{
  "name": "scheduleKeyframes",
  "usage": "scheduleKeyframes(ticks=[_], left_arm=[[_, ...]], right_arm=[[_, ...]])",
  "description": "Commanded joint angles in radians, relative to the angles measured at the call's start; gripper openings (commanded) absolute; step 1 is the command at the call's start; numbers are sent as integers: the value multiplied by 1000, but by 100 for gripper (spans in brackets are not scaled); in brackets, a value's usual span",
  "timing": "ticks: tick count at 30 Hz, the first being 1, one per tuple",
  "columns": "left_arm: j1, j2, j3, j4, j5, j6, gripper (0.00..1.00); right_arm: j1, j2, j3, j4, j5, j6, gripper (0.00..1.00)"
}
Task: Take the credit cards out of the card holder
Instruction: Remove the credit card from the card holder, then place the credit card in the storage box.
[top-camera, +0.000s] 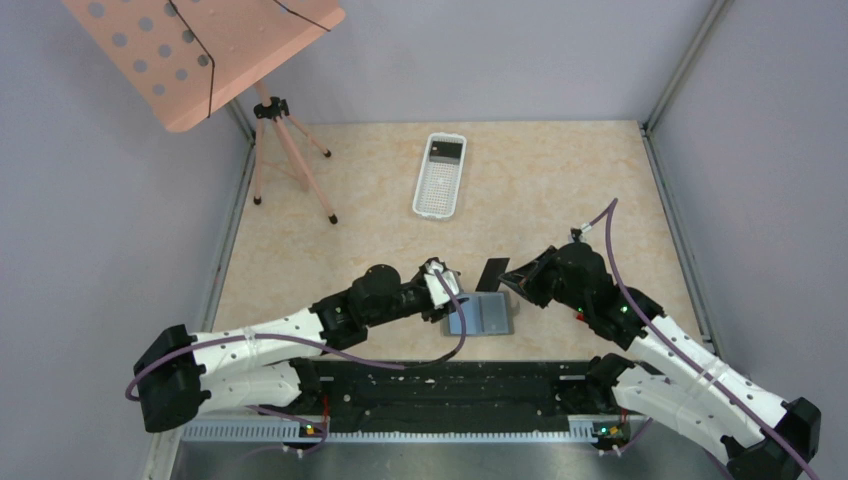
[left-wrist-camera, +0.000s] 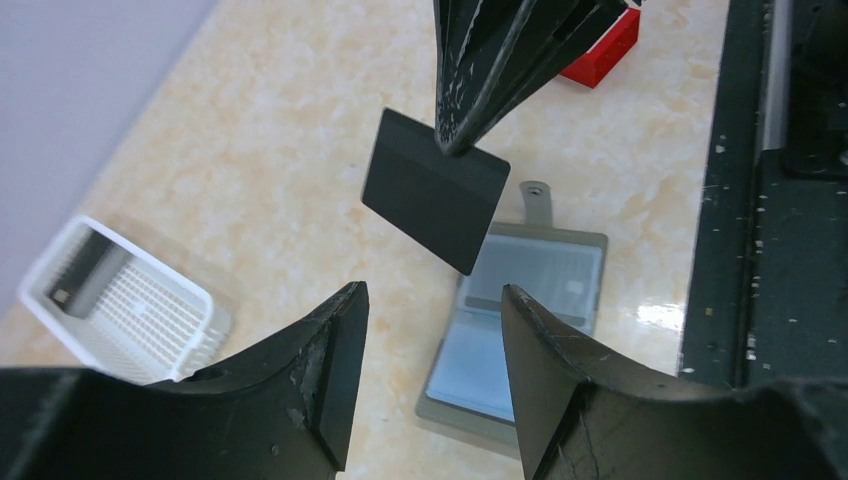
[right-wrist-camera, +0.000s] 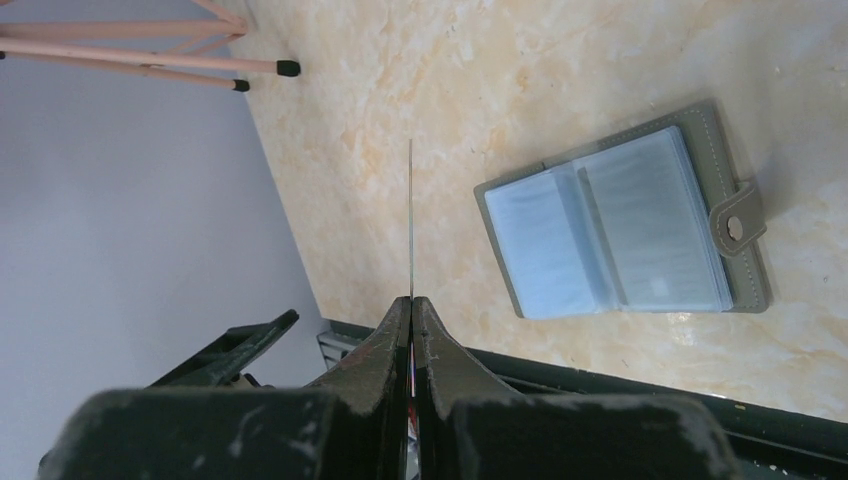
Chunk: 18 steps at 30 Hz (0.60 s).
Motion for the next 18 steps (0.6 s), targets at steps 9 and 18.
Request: scheduleKeyframes(ticks=[9, 18], left_arm=[[-137, 139, 23, 180, -185, 256, 56], [-154, 227, 38, 284, -304, 249, 54]], right_arm=[[-9, -39, 8, 10, -19, 54, 0], [-9, -40, -13, 30, -41, 66, 0]])
